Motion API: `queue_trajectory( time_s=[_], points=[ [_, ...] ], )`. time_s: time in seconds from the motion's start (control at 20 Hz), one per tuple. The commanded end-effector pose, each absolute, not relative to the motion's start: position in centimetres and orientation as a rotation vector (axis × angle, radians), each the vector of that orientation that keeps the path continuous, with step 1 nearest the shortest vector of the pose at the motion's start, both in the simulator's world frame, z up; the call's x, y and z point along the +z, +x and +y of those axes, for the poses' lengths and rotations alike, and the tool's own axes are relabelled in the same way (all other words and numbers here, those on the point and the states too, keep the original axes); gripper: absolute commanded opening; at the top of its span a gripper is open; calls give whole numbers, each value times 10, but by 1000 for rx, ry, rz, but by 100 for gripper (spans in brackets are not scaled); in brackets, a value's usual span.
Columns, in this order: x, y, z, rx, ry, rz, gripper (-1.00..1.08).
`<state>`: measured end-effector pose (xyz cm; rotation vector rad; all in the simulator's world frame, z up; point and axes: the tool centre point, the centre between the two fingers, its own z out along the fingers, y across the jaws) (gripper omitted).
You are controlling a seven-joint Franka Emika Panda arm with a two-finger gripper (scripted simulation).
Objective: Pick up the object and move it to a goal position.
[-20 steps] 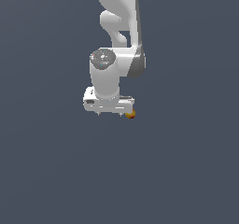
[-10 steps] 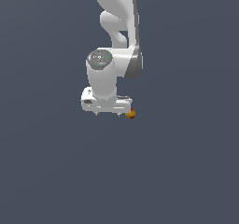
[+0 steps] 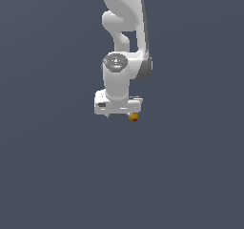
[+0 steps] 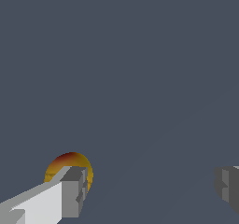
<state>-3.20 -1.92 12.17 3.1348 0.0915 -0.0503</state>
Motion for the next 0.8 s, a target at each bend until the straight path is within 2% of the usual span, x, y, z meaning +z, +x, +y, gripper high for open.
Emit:
queue_trajectory(
  time_s=[0.0, 0.35, 0.75],
  points=[
    [113, -42, -4, -41, 3132, 178, 100],
    [92, -72, 33, -13, 3114, 402, 100],
    [84, -87, 49, 0, 3101, 506, 100]
  ],
)
